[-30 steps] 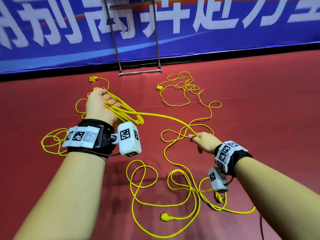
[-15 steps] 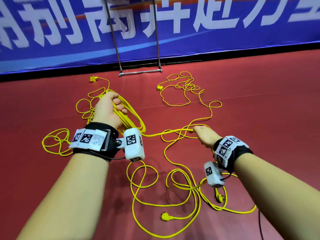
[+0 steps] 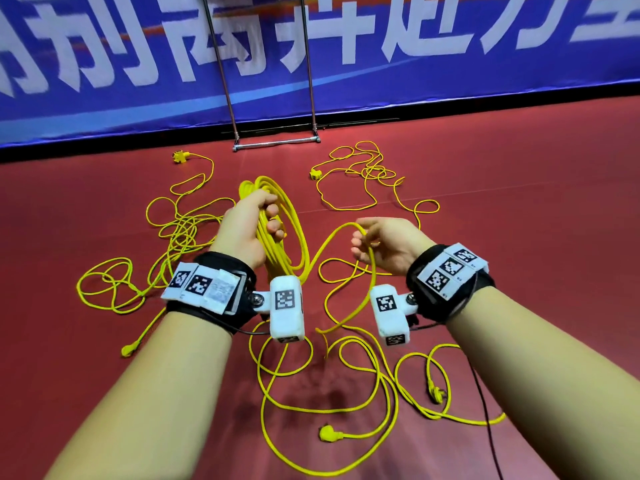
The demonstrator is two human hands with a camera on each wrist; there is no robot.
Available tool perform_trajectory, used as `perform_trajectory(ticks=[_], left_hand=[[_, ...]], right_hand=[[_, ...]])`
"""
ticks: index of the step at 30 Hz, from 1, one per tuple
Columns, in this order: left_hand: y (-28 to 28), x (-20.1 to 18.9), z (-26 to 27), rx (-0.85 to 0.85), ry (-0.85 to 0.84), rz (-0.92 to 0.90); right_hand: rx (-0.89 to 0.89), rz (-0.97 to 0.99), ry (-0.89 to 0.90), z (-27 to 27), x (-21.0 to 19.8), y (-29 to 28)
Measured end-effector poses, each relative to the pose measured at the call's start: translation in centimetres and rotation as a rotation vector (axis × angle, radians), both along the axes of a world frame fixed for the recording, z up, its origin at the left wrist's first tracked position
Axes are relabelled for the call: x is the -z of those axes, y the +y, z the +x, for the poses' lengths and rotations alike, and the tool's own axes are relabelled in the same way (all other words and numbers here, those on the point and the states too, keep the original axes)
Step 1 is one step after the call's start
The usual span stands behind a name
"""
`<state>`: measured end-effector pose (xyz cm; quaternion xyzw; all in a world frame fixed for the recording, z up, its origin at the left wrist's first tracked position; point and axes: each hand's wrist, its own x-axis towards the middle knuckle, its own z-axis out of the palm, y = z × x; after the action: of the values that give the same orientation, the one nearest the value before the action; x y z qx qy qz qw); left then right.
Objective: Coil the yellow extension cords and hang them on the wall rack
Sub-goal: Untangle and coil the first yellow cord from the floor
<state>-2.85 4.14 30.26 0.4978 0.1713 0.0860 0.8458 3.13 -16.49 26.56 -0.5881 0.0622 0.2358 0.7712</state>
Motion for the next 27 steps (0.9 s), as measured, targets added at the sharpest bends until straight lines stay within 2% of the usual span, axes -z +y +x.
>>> perform_trajectory(ticks=[3, 11, 21, 27], left_hand=[[-0.6, 0.2, 0.0, 0.074, 0.014, 0.029], [-3.8, 0.7, -0.4, 0.291, 0.048, 0.204], [-4.9, 1.9, -0.5, 0.317, 0.082, 0.259], [-4.8, 2.2, -0.5, 0.272, 0.112, 0.286]], right_hand=[[-0.031, 0.146, 0.073, -0.2, -0.3, 0.2], [-0.044, 0.331, 0.159, -0.5, -1.0, 1.2], [-0.276, 0.273, 0.125, -2.0, -2.3, 1.5], [-0.117, 0.267, 0.115, -2.1, -2.1, 2.6]])
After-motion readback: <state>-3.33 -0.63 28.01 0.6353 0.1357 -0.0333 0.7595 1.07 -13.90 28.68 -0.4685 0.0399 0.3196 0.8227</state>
